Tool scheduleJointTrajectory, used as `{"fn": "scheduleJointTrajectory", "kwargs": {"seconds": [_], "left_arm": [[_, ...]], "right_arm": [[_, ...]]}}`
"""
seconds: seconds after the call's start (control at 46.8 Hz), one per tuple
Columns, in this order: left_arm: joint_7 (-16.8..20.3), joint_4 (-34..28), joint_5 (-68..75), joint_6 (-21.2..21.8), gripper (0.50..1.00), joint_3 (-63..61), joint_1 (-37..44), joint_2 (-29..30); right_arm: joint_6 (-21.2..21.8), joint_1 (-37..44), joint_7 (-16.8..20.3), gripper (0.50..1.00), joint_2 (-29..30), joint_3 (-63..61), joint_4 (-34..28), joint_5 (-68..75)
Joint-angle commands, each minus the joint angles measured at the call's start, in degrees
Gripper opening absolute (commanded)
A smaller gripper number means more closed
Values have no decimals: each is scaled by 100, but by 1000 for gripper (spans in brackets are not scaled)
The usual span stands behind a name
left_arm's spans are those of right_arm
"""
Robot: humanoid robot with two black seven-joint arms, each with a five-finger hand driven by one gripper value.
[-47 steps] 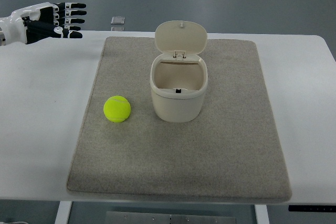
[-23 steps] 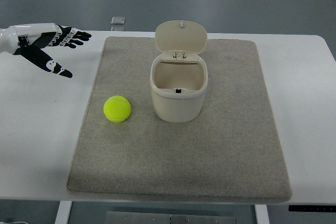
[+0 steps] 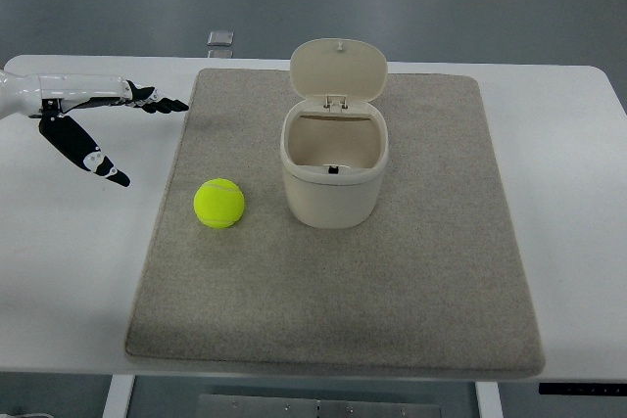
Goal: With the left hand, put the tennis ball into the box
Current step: 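Move the left hand toward the tennis ball, opening the thumb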
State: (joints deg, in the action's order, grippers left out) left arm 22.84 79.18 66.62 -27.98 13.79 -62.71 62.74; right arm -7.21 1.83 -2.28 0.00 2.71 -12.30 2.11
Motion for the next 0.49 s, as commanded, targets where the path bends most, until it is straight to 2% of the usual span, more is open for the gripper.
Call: {"fn": "scheduleJointTrajectory", "kwargs": {"seconds": [0.0,0.128,0.47], "left_arm": [[54,97,360,187,992,1,13,-34],[54,335,782,434,990,-34,22,-104],[54,344,1652,583,986,-61,74,-658]], "right_arm": [[0,2,0,901,0,1,0,0],[0,2,0,901,0,1,0,0],[0,2,0,901,0,1,0,0]]}}
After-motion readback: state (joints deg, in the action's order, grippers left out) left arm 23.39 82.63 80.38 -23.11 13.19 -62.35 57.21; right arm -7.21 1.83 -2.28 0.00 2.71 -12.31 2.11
